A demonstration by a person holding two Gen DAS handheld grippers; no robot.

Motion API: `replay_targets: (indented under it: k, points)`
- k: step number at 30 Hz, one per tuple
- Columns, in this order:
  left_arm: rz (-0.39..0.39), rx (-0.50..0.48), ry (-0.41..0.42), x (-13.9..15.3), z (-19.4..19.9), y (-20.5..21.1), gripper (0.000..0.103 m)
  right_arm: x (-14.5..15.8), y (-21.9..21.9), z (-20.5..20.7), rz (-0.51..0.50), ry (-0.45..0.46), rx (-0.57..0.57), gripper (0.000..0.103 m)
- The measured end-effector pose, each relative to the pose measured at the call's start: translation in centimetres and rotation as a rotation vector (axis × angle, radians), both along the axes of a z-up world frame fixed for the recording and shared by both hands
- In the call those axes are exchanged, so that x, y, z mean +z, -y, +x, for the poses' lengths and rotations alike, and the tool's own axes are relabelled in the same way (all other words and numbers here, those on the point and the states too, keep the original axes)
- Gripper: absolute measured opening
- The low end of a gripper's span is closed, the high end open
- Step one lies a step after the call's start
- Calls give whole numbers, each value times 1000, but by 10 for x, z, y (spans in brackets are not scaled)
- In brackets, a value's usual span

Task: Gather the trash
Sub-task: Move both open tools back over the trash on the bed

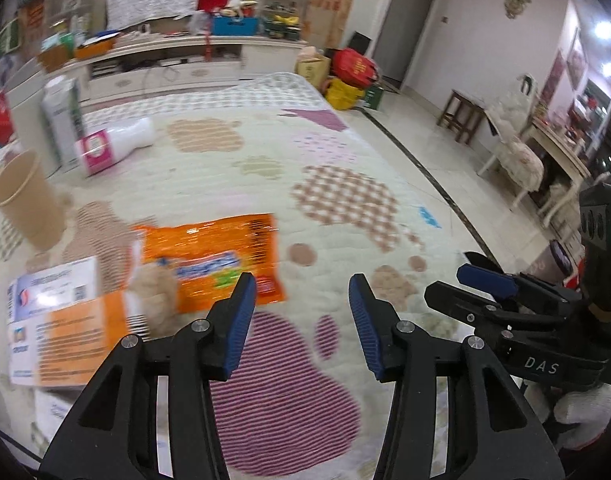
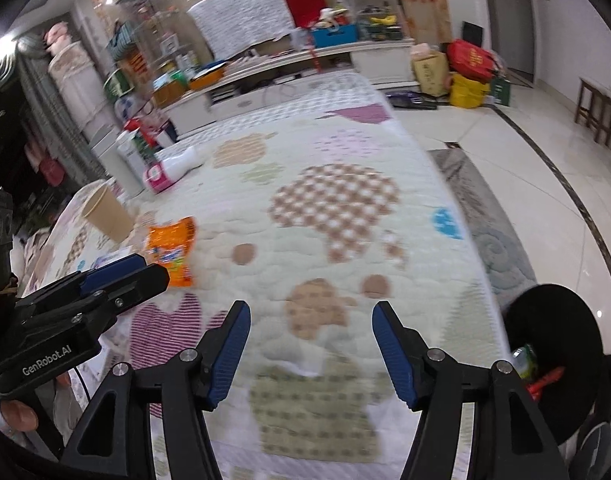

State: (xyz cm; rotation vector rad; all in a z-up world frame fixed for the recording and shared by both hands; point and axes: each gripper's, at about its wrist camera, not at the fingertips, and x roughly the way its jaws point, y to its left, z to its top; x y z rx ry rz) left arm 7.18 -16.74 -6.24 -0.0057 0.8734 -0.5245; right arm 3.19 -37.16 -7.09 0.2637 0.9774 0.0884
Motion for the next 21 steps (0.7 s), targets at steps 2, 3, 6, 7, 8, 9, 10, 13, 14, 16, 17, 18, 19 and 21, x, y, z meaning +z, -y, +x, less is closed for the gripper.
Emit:
replay_targets:
  k: [2,3,6,7,8,9,10,13,14,16,17,18,19,21]
  points:
    - [1,25,-2,-2,2,-14,46,0,-12,5,0,-2,23,61]
    - [3,36,-3,-3,2,-20,46,-1,-20,8,1,-4,35,61]
    - [0,72,-6,-5,4,-41,46,-2,-36,16,2,-11,64,61]
    - [0,82,-7,-5,4,-48,46,-3,-41,19,2,-13,74,61]
    - [1,93,-8,-6,5,-55,46,-3,-47,21,2,-15,85,61]
    - [3,101,-10,-7,5,-61,46,-4,-52,23,4,-15,94,61]
    - [5,107,-12,-7,6,-68,46,-5,-58,25,7,-15,106,61]
    - [15,132,-16,-9,8,-91,47,-7,-72,28,4,-20,136,62]
    - [18,139,-19,-9,8,-97,47,-7,-76,29,3,-22,145,62]
    - [19,152,-26,-11,8,-113,47,-9,-84,29,1,-27,161,62]
    - [18,159,-30,-12,8,-123,47,-10,-86,30,1,-29,168,62]
    - [21,168,-35,-13,9,-132,47,-11,-89,30,2,-31,175,62]
    - [25,180,-40,-14,9,-141,47,-12,-92,30,5,-34,184,62]
    - [31,198,-50,-16,9,-156,47,-13,-97,31,9,-38,199,62]
